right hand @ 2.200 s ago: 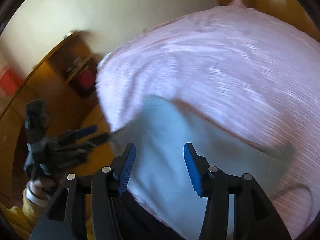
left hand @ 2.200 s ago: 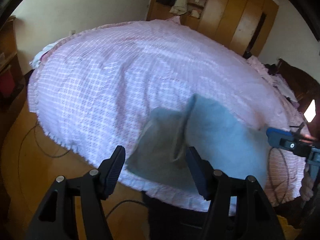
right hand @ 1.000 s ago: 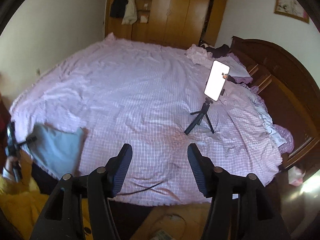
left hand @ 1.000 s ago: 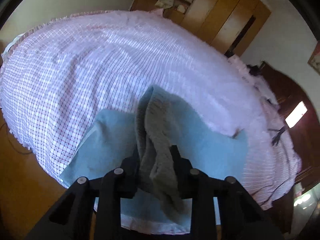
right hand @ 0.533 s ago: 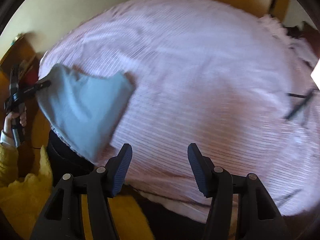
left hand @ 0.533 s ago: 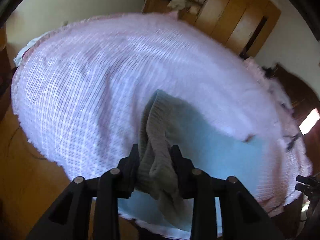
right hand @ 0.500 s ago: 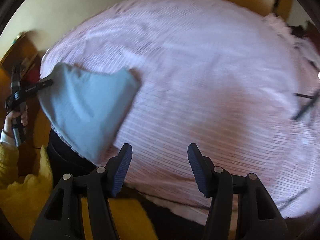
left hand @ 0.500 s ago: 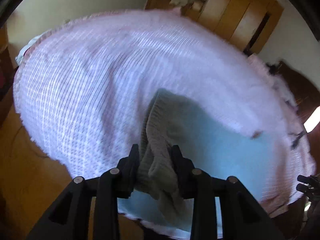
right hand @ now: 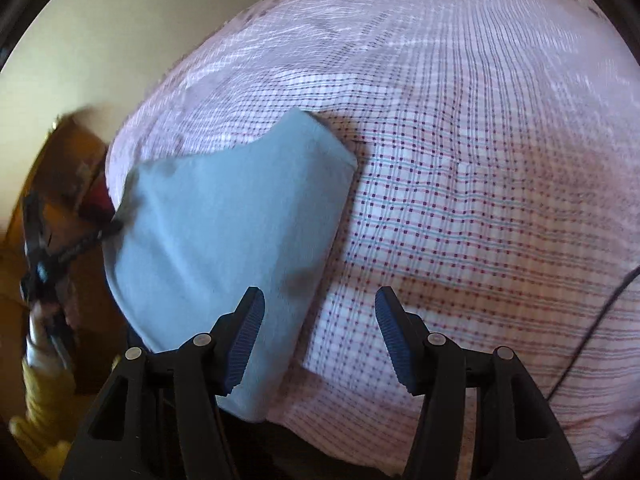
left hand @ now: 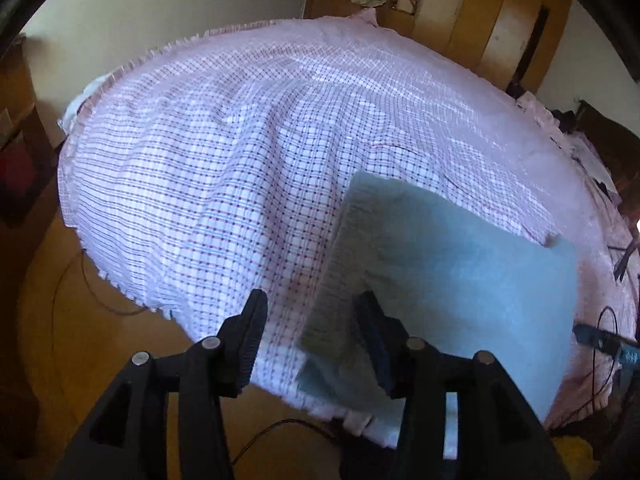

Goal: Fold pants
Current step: 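Grasp the folded pants edge with the right gripper and fold it over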

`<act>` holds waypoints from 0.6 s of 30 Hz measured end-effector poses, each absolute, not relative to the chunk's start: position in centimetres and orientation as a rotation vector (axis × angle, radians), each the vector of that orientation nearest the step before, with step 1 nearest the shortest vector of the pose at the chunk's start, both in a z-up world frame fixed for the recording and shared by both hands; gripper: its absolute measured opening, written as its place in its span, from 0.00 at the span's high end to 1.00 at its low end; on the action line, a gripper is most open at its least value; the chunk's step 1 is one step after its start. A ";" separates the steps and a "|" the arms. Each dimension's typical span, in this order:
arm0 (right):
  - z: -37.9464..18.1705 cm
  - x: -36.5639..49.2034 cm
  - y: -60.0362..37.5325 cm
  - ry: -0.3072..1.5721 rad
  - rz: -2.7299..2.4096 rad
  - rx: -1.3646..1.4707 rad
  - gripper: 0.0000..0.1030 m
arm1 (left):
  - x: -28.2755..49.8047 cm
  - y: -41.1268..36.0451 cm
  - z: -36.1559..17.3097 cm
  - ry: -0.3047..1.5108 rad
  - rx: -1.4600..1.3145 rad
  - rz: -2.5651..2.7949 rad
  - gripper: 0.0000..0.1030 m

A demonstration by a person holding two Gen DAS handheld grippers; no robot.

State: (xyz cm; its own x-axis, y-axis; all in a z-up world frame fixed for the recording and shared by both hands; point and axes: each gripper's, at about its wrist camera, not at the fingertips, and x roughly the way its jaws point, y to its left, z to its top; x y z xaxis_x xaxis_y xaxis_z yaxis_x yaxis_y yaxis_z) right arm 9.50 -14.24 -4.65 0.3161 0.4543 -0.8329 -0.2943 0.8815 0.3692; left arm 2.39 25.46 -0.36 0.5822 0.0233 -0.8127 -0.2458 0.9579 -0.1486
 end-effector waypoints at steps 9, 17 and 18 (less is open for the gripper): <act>-5.0 13.1 -13.3 1.121 0.494 0.233 0.50 | 3.6 20.9 4.2 0.830 -0.239 0.053 0.51; -6.6 15.0 -12.5 1.129 0.469 0.296 0.50 | 10.0 17.7 0.3 0.902 -0.159 0.025 0.51; -6.7 15.3 -12.6 1.128 0.470 0.306 0.50 | 10.4 17.8 -0.3 0.917 -0.149 0.042 0.51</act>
State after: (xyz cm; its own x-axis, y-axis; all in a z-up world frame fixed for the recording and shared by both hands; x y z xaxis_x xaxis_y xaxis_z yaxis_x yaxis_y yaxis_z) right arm 15.27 -12.61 -6.70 0.3473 0.5063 -0.7893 -0.2042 0.8624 0.4633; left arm 10.38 17.81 -0.33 0.6084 -0.0268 -0.7932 -0.0999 0.9889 -0.1101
